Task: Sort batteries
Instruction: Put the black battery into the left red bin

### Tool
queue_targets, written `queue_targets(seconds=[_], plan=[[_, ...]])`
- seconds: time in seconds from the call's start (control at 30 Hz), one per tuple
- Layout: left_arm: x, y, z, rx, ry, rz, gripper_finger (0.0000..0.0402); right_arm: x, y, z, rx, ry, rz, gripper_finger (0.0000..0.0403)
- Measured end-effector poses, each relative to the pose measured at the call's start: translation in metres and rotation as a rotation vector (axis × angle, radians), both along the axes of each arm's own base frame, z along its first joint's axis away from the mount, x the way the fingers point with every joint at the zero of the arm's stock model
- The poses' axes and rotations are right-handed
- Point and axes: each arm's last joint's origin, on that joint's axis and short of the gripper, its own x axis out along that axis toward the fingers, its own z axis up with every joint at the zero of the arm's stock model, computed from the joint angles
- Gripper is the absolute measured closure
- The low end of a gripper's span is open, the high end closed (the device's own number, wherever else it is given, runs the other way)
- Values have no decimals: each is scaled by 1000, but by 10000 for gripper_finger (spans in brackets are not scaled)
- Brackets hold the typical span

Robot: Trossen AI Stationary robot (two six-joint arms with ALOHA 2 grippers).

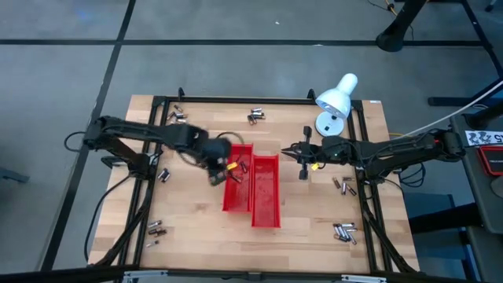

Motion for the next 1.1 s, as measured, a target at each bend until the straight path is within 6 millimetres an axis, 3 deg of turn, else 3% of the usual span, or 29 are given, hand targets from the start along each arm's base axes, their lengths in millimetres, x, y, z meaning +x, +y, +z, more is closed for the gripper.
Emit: queue_targets(seconds=[0.27,0.53,0.8,1.1], plan=[[-55,-81,-2,-24,253,143,245,0,0,0,-7,1,3,372],[-92,-153,-43,-103,183,93,245,0,0,0,-16,2,6,372],[-112,-179,-95,-107,283,80,245,0,0,0,-15,2,10,372],[-116,-197,-119,-128,369,-15,245,0,0,0,-14,2,13,372]])
